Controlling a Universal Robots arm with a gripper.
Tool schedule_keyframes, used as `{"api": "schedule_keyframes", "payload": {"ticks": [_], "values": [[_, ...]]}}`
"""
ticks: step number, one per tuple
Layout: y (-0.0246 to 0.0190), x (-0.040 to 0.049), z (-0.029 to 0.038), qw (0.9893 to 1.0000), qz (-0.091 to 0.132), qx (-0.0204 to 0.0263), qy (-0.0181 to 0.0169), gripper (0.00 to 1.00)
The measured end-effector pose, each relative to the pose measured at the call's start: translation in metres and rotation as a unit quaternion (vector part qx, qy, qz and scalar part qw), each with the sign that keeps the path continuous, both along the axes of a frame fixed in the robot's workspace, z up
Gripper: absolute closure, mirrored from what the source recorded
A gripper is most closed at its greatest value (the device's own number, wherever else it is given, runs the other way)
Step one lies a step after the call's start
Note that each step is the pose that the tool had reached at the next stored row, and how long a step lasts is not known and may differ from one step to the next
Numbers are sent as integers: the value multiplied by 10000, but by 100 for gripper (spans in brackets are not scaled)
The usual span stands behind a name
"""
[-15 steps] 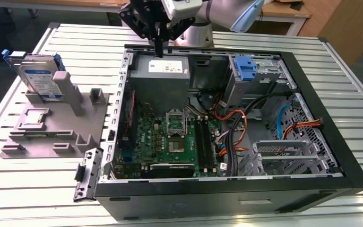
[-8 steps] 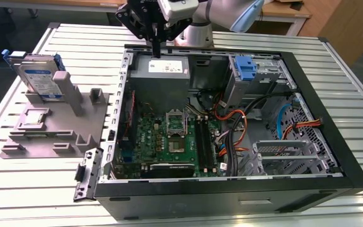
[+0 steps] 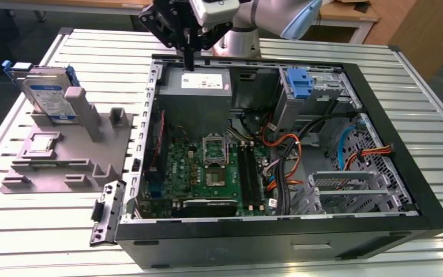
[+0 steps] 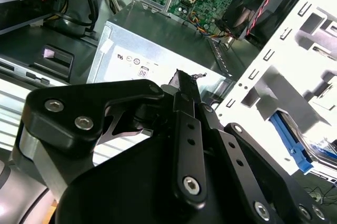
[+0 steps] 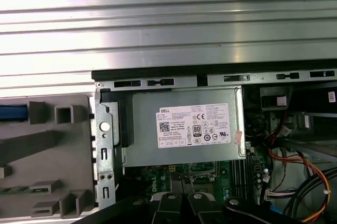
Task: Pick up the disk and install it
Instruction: 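Reach for the disk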
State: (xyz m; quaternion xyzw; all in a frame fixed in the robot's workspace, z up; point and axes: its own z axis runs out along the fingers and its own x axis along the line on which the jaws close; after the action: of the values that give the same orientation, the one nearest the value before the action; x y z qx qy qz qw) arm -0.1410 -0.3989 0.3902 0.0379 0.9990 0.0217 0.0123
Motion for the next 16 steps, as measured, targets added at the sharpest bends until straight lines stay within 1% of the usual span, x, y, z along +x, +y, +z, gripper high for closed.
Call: {"api": "schedule_keyframes", "payload": {"ticks": [16], "values": [[0, -27, -6, 10000, 0, 0, 2, 90]]}}
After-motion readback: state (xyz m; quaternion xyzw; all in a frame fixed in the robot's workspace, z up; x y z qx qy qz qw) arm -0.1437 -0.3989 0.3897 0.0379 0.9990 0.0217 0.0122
